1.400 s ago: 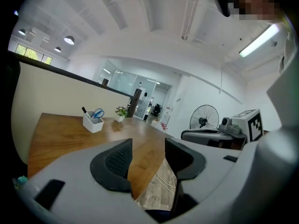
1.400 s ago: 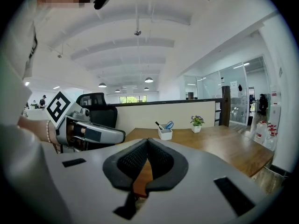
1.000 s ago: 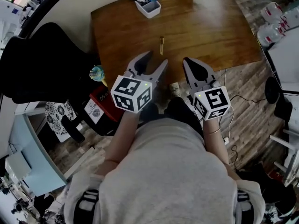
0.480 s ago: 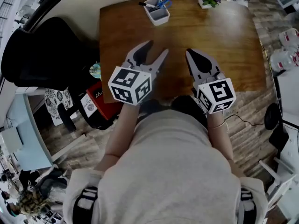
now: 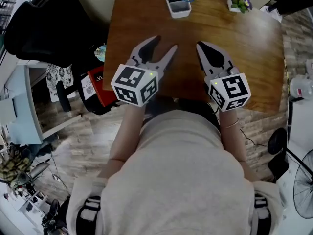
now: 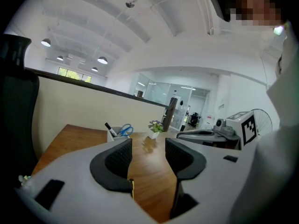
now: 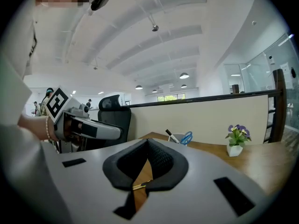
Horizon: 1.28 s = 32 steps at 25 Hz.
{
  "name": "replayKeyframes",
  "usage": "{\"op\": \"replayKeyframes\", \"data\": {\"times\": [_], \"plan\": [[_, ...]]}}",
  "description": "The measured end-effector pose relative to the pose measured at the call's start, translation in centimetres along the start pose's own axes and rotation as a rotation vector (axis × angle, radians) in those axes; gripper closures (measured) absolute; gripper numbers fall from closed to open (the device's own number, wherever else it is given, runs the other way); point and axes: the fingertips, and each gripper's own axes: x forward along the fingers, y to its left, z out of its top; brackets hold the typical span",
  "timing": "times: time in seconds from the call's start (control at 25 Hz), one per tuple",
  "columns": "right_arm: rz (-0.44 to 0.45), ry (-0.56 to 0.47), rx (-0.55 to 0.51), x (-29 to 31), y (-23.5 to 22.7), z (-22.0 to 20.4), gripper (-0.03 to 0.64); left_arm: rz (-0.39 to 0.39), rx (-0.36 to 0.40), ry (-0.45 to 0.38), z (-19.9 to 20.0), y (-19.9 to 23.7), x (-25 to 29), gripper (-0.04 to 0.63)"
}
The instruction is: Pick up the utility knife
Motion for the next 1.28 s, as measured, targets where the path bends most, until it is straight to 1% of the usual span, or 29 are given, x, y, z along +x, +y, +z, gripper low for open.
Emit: {"op": "replayKeyframes", "data": {"times": [0.12,0.24,0.4,0.52,0.64,0.96,1.12,1.28], "plan": [[0.054,0.006,0.006,0.9,0.8,-0.3,0.604,0.042,-0.019,0.018,-1.0,0.8,-0.6,0.374],[0.094,0.016,0.007,1.6,1.6,-0.8,0.604,0.064,-0.03,0.033,-1.8,1.3,-1.0,0.374],[0.116,0.031,0.011,2.3,2.0,-1.3,0.604,0.074,-0.035,0.046,-2.2,1.8,-1.1,0.374],[0.116,0.032,0.014,2.9,2.2,-1.3,0.604,0.067,-0.031,0.064,-2.3,2.3,-1.0,0.374],[0.101,0.034,0.024,3.2,2.2,-1.4,0.604,0.042,-0.023,0.09,-2.5,2.3,-0.9,0.374],[0.016,0.041,0.072,3.6,1.9,-1.6,0.604,-0.04,0.001,0.141,-2.2,2.7,-0.7,0.374],[-0.022,0.045,0.09,3.3,1.5,-1.8,0.604,-0.051,0.019,0.157,-2.1,3.0,-0.3,0.374],[-0.058,0.055,0.107,2.7,1.1,-2.6,0.604,-0.063,0.036,0.188,-2.8,3.0,0.0,0.374]]}}
